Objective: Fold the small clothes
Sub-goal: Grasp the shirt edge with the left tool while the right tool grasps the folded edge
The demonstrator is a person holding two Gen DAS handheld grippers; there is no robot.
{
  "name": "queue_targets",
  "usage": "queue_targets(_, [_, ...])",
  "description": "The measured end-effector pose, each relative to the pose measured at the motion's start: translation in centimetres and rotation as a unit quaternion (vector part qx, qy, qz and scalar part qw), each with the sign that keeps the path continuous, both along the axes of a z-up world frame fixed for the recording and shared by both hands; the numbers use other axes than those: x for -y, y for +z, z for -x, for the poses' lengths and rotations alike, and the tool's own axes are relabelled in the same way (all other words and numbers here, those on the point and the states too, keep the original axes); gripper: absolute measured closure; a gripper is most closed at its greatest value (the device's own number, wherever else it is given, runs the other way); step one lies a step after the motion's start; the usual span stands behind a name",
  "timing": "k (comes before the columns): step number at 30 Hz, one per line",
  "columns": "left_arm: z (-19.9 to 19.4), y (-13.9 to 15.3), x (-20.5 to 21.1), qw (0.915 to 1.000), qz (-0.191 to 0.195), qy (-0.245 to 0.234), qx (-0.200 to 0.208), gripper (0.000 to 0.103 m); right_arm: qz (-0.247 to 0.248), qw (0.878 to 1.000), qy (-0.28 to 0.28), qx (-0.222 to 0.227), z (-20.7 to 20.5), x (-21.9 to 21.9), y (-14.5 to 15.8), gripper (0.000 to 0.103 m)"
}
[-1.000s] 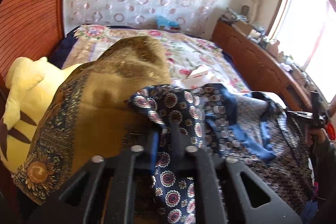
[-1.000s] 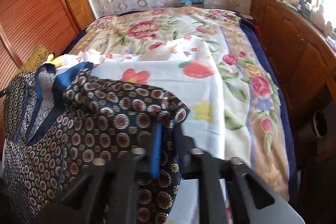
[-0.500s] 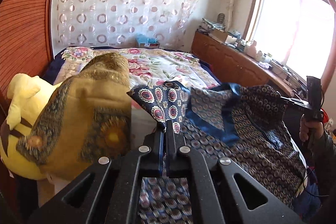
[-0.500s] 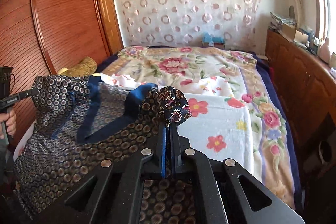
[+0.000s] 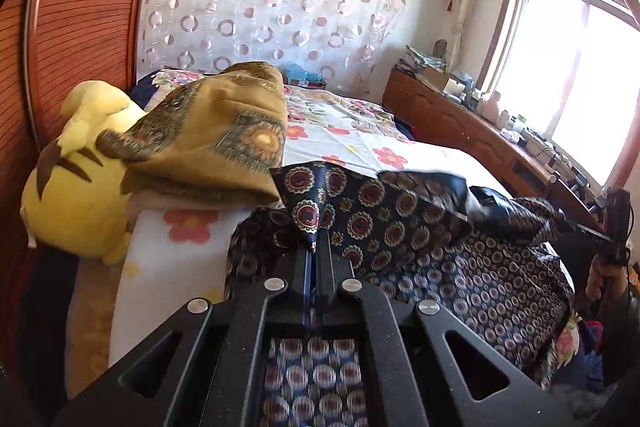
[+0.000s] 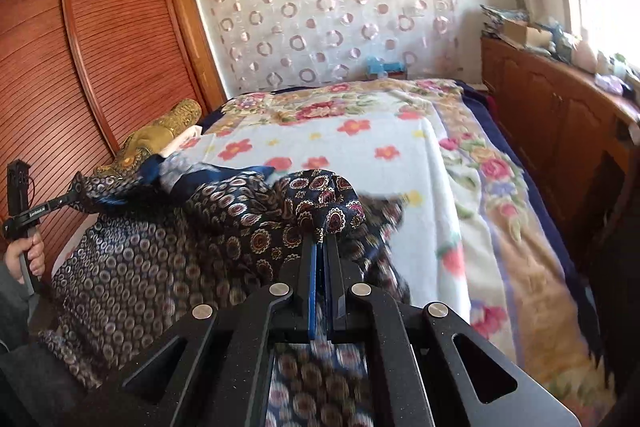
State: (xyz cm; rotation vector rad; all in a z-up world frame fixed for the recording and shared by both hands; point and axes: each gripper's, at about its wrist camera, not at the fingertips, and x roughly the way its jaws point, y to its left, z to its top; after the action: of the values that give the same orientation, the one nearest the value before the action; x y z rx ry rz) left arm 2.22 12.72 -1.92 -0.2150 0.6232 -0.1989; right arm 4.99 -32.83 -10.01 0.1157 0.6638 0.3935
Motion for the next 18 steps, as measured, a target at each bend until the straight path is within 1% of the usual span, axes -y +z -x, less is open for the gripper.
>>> queue_targets(2, [1.0,0.0,-0.3,0.9999,-0.01,0.004,0.004,0.101,-0.009,1.0,-0.005,-0.005,1.8,0.9,-0.2,0.101])
queue_targets(4, [1.8,0.2,-1.0,0.9999,-0.008,0.009,0.003,0.101,-0.001,1.0,-0.011,-0.004,3.2,1.5,-0.1,0.101])
queue_targets(6, [2.9,0.5,-1.6,0.9998,-0.006,0.017,0.002,0.101,0.006,1.0,-0.017,0.002,4.6,2.1,0.6,0.101])
queue_targets(7, [3.7,0.6,-1.8,0.9998,-0.006,0.019,0.001,0.101,0.005,1.0,-0.017,0.001,4.8,1.8,1.3,0.101])
queue_targets(9, [4.7,0.5,-1.9,0.9997,-0.01,0.022,0.0,0.101,0.012,1.0,-0.022,-0.004,5.6,2.2,1.7,0.101])
queue_targets(12, [5.7,-0.2,-1.8,0.9984,-0.031,0.047,-0.005,0.101,0.022,0.999,-0.019,-0.018,5.9,1.5,1.5,0.1])
queue_targets(15, [5.2,-0.6,-1.9,0.9982,-0.035,0.044,-0.02,0.091,0.042,0.998,-0.03,-0.044,4.7,0.9,0.7,0.1])
queue_targets(17, [5.0,-0.4,-2.3,0.9978,-0.04,0.049,-0.02,0.088,0.054,0.997,-0.04,-0.047,4.3,0.7,0.9,0.1])
queue_targets(18, [5.1,-0.2,-2.5,0.9978,-0.039,0.05,-0.017,0.084,0.053,0.997,-0.039,-0.045,4.3,0.7,1.2,0.1])
